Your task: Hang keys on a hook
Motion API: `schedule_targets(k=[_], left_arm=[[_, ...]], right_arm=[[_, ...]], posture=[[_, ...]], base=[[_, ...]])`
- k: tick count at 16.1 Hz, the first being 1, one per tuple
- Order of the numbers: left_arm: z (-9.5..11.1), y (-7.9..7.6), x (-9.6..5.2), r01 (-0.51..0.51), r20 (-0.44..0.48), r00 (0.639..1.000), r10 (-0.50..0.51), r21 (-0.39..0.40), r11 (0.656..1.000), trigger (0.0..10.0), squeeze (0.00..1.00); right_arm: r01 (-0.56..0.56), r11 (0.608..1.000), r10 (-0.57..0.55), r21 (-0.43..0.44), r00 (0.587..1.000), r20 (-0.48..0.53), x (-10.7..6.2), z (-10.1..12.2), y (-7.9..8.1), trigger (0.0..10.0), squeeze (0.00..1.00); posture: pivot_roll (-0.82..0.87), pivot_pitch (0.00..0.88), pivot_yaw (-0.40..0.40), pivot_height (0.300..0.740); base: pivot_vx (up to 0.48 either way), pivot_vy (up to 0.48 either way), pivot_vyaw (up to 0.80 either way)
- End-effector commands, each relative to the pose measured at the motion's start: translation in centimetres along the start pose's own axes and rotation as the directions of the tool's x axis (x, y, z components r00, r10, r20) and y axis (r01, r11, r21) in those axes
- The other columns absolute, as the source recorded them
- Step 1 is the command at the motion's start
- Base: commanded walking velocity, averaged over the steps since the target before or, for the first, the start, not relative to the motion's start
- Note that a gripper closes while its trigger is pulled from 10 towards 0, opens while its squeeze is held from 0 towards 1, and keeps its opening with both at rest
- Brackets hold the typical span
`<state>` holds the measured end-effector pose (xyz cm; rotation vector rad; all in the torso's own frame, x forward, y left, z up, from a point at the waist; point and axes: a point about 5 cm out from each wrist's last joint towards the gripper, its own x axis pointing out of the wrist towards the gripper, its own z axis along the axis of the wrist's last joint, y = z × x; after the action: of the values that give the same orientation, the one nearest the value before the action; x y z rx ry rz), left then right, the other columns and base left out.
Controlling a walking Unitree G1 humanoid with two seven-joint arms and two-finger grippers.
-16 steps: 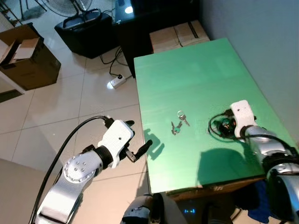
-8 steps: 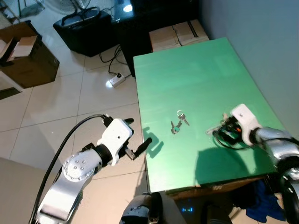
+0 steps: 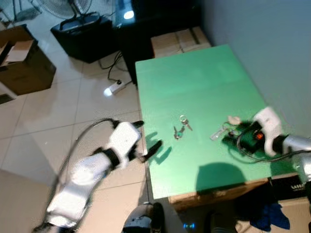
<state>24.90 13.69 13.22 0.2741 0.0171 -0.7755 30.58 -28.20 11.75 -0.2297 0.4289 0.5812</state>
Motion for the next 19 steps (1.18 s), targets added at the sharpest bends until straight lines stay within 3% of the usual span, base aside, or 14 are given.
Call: schedule_targets(k=[1,4,6,7,8,10,13,19], left_arm=[[1.2,0.9,-1.0,-0.006,0.027,1.0,0.005,0.019,1.0,10.0,0.0],[1.9,1.2,-0.4,-0.004,0.046,0.999,0.002,0.038,0.999,10.0,0.0],[2.1,1.0,-0.6,0.002,0.038,0.999,-0.003,0.04,0.999,10.0,0.0],[2.3,1.0,-0.7,0.002,0.034,0.999,-0.003,0.044,0.999,10.0,0.0],[2.5,1.1,-0.8,0.002,0.032,0.999,-0.004,0.05,0.999,10.0,0.0],[2.7,1.3,-0.8,0.003,0.029,1.0,-0.004,0.059,0.998,10.0,0.0],[3.2,1.2,-1.4,0.009,0.013,1.0,-0.01,0.062,0.998,10.0,0.0],[3.4,0.7,-2.5,0.046,-0.023,0.999,-0.045,0.046,0.998,10.0,0.0]], right_arm=[[0.025,1.0,-0.026,0.013,0.999,0.048,-0.1,0.9,0.1,10.0,1.0],[0.25,0.968,-0.249,0.029,0.968,-0.045,0.5,-0.2,-0.7,10.0,1.0],[0.425,0.899,-0.42,0.107,0.905,-0.069,1.9,-1.2,-0.8,10.0,1.0],[0.48,0.859,-0.475,0.18,0.877,-0.072,3.3,-1.4,-0.3,10.0,1.0],[0.491,0.843,-0.486,0.218,0.87,-0.082,4.8,-1.6,0.6,10.0,1.0],[0.489,0.848,-0.481,0.205,0.872,-0.091,6.0,-1.6,1.5,10.0,1.0],[0.48,0.871,-0.47,0.101,0.876,-0.11,7.1,-1.4,1.8,10.0,1.0],[0.395,0.915,-0.361,0.086,0.895,-0.263,7.0,-3.0,2.0,10.0,1.0]], posture=[[0.04,0.101,0.163,0.74],[0.05,0.103,0.163,0.74],[0.06,0.102,0.167,0.74],[0.07,0.103,0.173,0.74],[0.08,0.104,0.176,0.74],[0.09,0.11,0.18,0.74],[0.13,0.148,0.183,0.74],[0.16,0.206,0.175,0.74]], base=[[0.0,0.0,0.0],[0.0,0.0,0.0],[0.0,0.0,0.0],[0.0,0.0,0.0],[0.0,0.0,0.0],[0.0,0.0,0.0],[0.0,0.0,0.0],[0.0,0.0,0.0]])
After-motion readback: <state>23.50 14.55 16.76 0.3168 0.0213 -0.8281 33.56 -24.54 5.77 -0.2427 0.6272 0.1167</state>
